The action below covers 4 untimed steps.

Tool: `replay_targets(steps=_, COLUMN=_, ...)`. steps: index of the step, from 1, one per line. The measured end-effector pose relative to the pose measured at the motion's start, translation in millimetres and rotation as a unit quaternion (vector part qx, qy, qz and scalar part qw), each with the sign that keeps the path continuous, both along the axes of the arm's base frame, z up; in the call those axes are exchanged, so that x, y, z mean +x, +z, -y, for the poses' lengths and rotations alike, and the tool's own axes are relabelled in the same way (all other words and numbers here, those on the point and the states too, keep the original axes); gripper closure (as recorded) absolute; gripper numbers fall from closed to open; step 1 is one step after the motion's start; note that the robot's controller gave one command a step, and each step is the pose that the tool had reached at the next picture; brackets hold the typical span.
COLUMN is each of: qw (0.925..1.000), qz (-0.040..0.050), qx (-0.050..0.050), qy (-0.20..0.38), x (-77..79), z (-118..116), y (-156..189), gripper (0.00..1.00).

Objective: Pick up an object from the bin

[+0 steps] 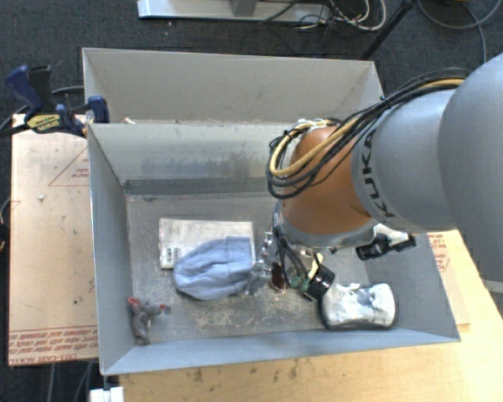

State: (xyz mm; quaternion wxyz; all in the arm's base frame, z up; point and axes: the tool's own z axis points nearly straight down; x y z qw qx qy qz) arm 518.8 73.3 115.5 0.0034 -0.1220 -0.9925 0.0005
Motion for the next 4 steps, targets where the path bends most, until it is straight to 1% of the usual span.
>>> replay_targets(steps=1, qw=0.9999, qz=0.0020, qx=0.001, qy=0.015, x=3.2, z=18, y=62, gripper=1.00)
replay_targets(steps=2, qw=1.0000, qz=0.0038, qx=0.000, qy=0.002, x=10.3, z=9, y=111, gripper=1.00)
replay_targets(steps=3, qw=0.9999, qz=0.0086, qx=0.001, qy=0.009, x=11.4, z=16, y=121, gripper=1.00)
replay_targets(steps=4, qw=1.0000, qz=0.0024, qx=-0.001, qy=0.009, x=1.9, z=22, y=107, gripper=1.00)
